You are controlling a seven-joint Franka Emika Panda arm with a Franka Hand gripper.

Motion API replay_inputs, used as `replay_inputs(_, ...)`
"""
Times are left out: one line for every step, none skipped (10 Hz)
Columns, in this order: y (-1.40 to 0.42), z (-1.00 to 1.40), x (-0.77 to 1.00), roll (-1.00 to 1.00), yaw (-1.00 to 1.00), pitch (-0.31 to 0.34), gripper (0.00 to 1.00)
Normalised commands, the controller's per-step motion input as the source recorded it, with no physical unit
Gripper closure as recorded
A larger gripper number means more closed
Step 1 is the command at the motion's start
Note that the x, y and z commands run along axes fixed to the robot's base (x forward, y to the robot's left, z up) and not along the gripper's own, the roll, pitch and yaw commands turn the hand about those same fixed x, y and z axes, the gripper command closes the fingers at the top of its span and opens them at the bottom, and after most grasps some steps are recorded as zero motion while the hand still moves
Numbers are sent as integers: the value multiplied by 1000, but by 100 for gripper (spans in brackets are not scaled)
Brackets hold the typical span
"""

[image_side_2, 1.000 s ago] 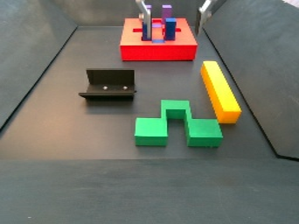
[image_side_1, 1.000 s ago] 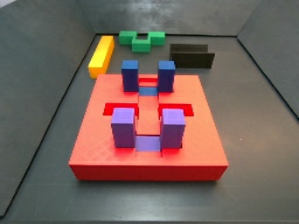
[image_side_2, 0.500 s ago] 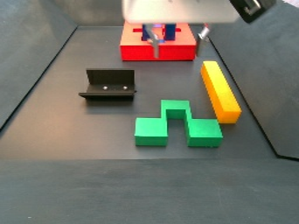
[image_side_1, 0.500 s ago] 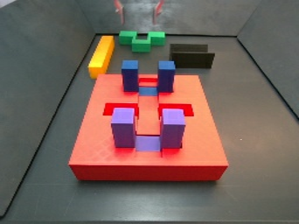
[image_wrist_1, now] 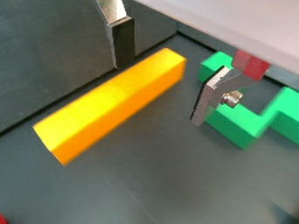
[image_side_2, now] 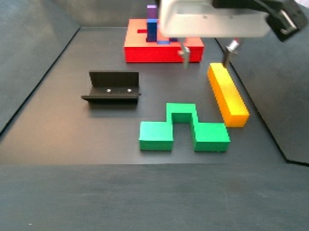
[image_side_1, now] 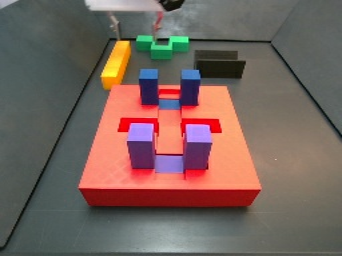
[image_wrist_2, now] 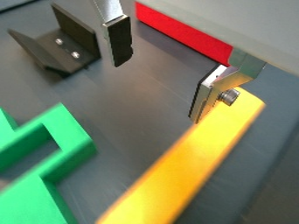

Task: Pick up the yellow object. Move up. Move to above the board. Insert the yellow object.
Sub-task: Pick up the yellow object.

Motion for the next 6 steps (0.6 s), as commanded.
replay_inputs(0,-120,-157,17,-111,-27,0)
replay_inputs(0,-177,-197,94,-83,-19,0)
replay_inputs(6,-251,-366,197,-143,-27,0)
replay_inputs(0,-249,-460,171,-143,-47,0)
replay_inputs(0,-114,-320,51,-120,-31,0)
replay_inputs(0,0,-94,0,0,-9,0)
